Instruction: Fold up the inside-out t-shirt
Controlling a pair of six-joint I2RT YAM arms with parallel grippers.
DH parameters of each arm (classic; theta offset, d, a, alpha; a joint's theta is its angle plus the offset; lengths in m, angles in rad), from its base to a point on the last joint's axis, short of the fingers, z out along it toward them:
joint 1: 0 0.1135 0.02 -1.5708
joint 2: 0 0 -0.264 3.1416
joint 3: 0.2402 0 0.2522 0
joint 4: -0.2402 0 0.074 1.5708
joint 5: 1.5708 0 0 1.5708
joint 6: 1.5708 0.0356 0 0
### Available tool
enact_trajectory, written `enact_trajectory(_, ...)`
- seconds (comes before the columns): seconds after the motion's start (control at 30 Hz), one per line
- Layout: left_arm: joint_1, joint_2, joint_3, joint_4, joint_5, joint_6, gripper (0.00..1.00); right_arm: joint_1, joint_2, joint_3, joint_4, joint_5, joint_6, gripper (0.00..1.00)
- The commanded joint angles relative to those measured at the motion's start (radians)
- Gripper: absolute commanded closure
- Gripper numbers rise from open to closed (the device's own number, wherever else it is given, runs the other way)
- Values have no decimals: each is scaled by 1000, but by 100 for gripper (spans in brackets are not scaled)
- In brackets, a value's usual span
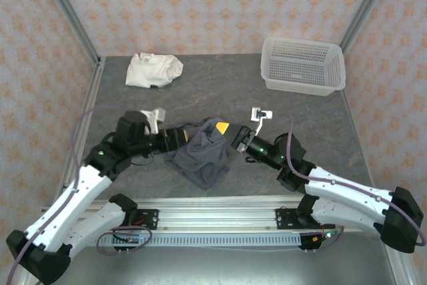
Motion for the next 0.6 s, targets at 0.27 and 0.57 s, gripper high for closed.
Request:
enact_trajectory(0.27,-189,57,157,-57,-56,-218,67,-3,-23,21,-127,61,-56,100)
enact_trajectory(0.57,-330,167,81,7,-74,-243,59,-3,23,46,-107,37,-40,100)
